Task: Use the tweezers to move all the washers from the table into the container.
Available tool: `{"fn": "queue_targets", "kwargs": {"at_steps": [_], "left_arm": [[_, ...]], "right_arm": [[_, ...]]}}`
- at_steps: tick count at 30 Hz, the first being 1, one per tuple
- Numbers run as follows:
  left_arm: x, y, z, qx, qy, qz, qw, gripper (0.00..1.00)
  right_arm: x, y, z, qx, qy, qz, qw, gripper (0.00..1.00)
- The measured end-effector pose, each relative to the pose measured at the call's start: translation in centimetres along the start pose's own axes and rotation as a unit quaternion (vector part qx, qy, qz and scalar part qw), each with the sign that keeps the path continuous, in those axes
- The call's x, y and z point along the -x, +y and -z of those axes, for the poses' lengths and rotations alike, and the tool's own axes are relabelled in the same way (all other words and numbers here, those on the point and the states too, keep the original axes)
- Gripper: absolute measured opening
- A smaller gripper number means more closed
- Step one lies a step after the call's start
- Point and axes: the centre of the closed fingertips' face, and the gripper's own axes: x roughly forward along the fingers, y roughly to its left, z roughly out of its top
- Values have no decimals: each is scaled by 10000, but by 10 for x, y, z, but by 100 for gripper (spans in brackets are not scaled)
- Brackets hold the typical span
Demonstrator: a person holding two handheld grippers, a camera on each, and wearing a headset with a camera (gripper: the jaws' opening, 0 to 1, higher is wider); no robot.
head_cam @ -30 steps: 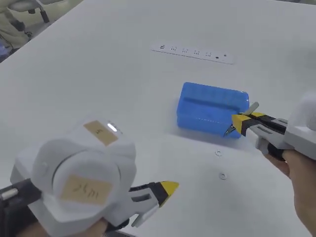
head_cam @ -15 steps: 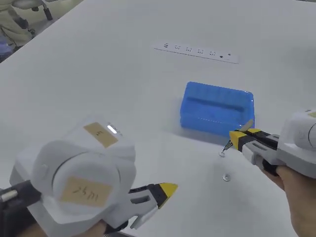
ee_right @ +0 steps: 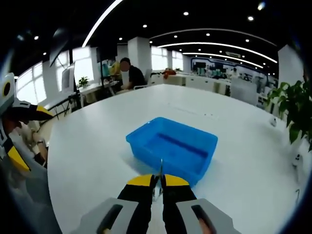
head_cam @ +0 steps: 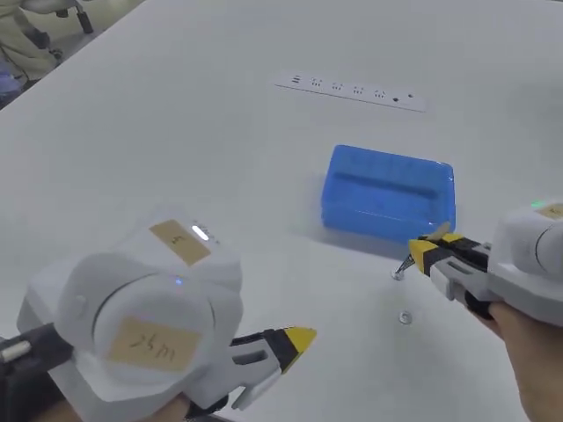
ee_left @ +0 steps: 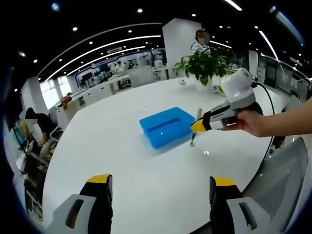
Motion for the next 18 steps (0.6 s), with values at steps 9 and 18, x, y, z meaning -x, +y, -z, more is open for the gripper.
{"fn": "queue_targets", "kwargs": {"at_steps": [9,18], "left_arm": [[0,1,2,7,22,-11,10000,82],[0,2,3,42,6,-30,10000,82]], "right_arm": [[-3,0,0,475,96,8,9988,3],[-5,-1,-1,586,139,-11,9982,3]]}}
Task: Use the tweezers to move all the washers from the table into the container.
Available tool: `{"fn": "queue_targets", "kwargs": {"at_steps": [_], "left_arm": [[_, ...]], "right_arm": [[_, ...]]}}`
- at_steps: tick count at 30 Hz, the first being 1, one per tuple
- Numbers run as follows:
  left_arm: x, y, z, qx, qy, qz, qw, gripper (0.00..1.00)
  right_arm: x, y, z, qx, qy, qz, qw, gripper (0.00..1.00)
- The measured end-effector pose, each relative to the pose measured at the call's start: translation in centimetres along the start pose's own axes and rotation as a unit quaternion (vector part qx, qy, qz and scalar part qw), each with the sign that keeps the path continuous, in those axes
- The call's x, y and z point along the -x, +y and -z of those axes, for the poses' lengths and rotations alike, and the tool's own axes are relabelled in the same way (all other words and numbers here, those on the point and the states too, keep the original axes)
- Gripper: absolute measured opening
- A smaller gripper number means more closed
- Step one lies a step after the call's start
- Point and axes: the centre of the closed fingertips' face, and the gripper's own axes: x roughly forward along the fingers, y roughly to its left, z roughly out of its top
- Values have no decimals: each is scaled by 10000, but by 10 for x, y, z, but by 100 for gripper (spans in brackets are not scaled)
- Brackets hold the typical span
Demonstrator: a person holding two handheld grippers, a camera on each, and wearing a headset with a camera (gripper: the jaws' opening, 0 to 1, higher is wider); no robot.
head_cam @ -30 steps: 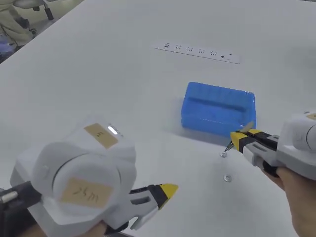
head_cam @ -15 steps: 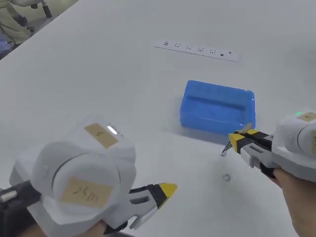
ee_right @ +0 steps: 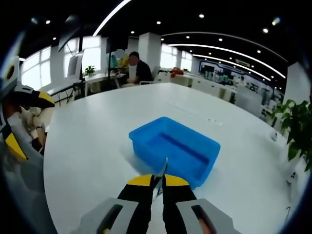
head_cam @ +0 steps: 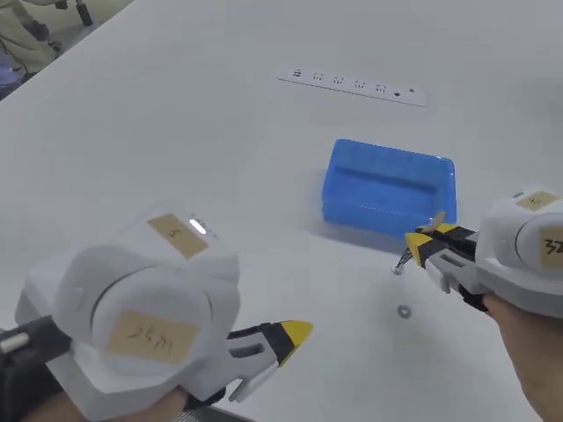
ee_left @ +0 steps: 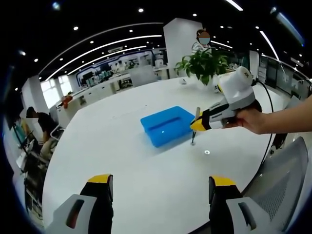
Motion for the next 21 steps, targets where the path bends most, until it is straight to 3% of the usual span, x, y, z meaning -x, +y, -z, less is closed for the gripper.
{"fn": "queue_targets", "kwargs": {"at_steps": [21], "left_arm": [[0,1,2,25,8,-24,10000,81]], "right_arm": [[-1,2,1,196,42,-20,9998,3]]}}
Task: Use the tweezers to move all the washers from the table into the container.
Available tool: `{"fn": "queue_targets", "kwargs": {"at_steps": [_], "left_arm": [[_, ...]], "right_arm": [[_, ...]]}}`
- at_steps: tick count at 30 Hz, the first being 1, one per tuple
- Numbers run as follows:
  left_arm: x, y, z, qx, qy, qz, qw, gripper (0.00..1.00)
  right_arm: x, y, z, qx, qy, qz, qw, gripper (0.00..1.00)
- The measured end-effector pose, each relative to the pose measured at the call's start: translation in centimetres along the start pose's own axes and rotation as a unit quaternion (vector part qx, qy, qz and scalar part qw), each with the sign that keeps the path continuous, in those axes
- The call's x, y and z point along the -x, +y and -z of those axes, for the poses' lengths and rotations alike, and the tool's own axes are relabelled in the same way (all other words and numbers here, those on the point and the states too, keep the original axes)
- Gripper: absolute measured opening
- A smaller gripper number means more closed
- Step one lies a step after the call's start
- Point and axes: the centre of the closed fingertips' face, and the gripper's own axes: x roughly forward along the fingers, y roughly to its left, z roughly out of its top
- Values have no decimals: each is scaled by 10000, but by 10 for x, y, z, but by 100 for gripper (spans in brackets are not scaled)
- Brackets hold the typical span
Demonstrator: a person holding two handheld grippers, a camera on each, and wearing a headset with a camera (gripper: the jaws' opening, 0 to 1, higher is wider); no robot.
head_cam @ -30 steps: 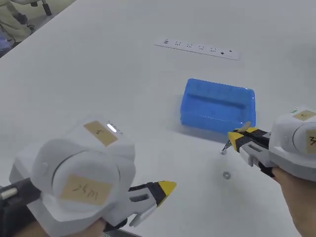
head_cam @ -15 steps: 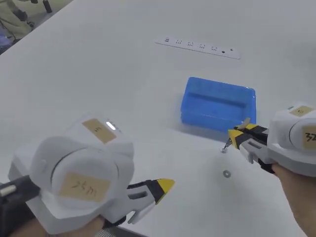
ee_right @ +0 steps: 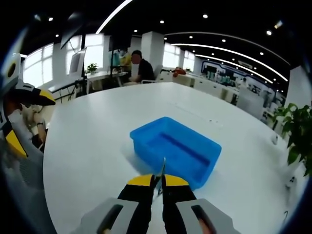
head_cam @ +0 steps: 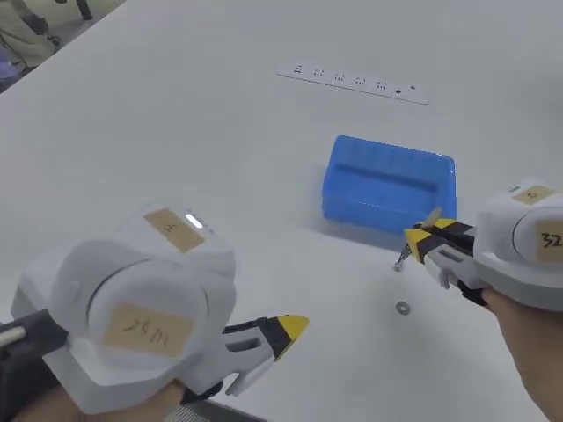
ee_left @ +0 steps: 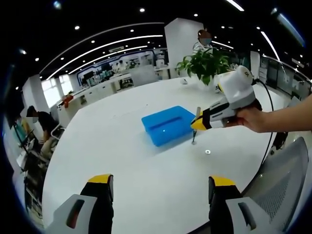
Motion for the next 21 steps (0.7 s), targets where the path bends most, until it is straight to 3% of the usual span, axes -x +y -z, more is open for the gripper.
{"fn": "queue_targets", "kwargs": {"at_steps": [17,21], "left_arm": [[2,1,-2,-28,-23,-10,10000,80],[1,1,-2,-29,-31,3,10000,80]], "right_arm": [[4,2,1,-326,47,-168,9993,0],[10,1,-6,-430,-25,-129,9990,0]]}}
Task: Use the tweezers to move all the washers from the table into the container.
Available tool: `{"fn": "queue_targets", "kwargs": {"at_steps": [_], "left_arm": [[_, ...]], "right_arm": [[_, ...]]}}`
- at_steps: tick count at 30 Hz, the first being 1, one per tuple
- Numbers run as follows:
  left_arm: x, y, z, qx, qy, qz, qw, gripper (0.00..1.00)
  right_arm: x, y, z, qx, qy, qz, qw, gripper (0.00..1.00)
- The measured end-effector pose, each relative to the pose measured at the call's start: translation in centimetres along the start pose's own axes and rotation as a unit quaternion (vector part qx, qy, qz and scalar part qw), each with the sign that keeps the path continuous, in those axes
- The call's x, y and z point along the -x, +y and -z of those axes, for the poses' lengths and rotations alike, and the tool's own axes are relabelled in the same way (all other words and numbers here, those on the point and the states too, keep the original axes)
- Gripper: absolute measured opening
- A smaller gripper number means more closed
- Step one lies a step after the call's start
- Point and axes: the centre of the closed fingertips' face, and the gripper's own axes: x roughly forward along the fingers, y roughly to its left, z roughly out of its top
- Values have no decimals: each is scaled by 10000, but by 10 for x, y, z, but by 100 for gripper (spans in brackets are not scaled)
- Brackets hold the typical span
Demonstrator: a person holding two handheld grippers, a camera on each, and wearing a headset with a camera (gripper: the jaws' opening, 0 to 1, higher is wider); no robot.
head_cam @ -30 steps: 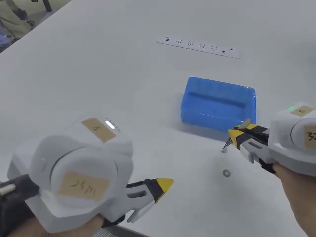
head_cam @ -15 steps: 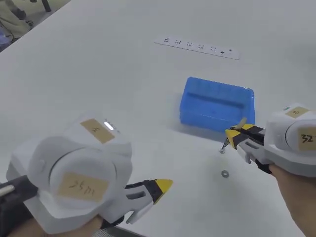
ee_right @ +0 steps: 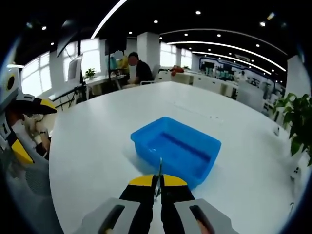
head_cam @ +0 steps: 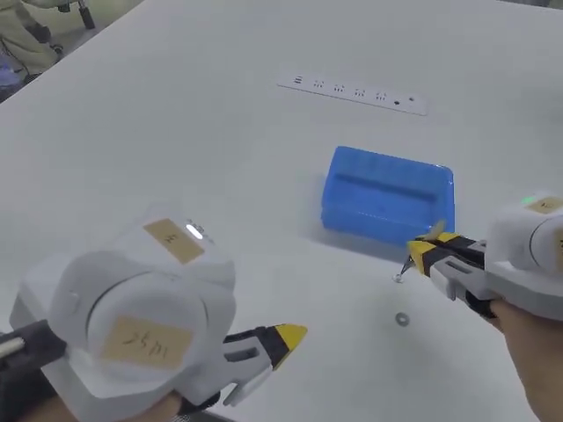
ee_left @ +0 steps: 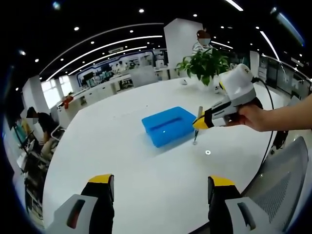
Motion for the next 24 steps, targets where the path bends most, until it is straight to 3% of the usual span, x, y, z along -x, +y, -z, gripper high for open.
{"fn": "queue_targets", "kwargs": {"at_steps": [5,9,15,24], "left_arm": [[-1,-1,0,-13,-5,18,10000,80],[0,-1,1,-3,9,11,10000,80],[0,1,3,15,41,-12,10000,80],[-1,1,3,3,40,-19,10000,80]], "right_arm": [[1,-1,-1,-278,-59,26,9996,2],[1,-4,6,-214,5,185,9996,3],[1,-3,8,-401,-34,221,9989,3],[0,-3,10,-407,-51,348,9986,3]]}}
